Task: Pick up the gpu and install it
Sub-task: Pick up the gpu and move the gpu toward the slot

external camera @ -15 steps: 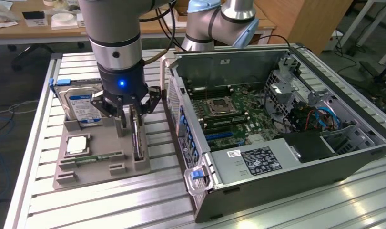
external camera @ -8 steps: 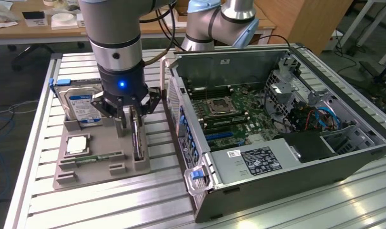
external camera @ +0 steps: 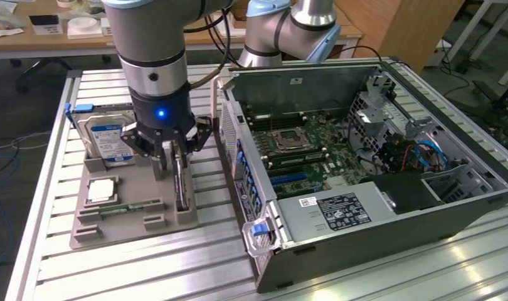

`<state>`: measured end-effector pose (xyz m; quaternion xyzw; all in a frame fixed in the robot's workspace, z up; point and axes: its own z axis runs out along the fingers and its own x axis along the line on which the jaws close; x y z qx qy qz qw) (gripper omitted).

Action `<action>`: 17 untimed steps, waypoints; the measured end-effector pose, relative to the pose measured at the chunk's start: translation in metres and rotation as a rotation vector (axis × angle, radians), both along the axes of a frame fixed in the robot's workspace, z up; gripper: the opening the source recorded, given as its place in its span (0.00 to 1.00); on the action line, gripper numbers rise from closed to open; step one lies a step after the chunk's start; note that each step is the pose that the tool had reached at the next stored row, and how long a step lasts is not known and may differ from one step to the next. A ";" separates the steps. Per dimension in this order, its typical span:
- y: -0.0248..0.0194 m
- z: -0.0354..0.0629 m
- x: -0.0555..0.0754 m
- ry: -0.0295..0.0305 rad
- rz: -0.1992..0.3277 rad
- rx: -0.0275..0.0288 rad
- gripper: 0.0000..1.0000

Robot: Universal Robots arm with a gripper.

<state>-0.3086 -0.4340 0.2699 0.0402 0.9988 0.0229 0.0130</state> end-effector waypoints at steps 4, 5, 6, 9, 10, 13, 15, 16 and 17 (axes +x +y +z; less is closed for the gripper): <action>0.0000 -0.0041 0.000 0.0000 0.000 0.0000 0.42; 0.0000 -0.0044 0.000 0.0001 0.000 -0.0001 0.42; 0.0000 -0.0044 0.000 0.0003 0.000 -0.0002 0.42; 0.0001 -0.0059 0.000 -0.0002 0.000 0.0002 0.42; 0.0000 -0.0066 0.000 -0.0001 0.000 0.0001 0.42; 0.0000 -0.0083 0.001 0.0001 0.000 -0.0001 0.42; 0.0000 -0.0084 0.001 0.0002 0.000 -0.0001 0.42; 0.0000 -0.0084 0.001 0.0002 0.000 -0.0001 0.42; 0.0000 -0.0085 0.001 0.0000 0.000 0.0000 0.42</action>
